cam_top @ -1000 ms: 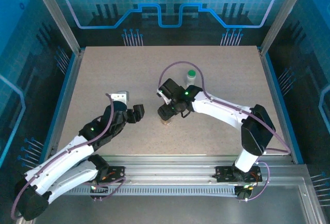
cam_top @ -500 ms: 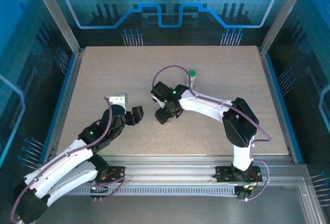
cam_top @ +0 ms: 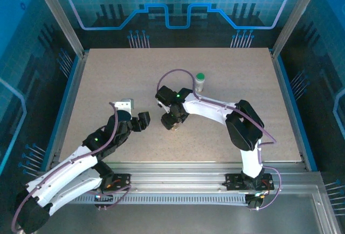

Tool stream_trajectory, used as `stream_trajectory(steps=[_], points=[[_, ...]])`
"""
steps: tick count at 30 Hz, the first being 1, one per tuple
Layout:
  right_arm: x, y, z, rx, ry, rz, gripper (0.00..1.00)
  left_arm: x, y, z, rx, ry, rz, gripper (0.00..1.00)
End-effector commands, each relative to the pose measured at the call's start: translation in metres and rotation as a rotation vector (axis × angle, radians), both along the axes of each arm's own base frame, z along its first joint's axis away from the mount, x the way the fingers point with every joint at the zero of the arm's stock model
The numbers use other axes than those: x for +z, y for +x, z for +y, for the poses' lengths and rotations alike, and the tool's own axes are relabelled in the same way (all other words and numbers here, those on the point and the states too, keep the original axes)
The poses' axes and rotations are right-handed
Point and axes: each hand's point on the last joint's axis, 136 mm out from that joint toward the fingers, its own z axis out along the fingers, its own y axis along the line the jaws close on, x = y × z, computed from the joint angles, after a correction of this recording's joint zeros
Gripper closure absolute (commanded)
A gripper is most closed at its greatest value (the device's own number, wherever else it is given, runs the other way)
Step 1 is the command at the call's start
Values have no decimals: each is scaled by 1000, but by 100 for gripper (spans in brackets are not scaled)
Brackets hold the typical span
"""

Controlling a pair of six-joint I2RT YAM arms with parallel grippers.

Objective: Sort the pills into containers

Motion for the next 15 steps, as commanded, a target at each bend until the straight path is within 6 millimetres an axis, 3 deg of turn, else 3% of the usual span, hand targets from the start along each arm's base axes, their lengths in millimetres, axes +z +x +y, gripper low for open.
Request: stream_trajectory(steps=[1,10,15], points=[[1,-6,5,22,-9,20,31,1,2,1,3,-5,-23,21],[6,-6,3,17,7,13,48,-2,2,-2,-10,-21,-26,20],[23,-4,-1,-2,63,0,55,1,3,-15,-74,-46,-53,21]])
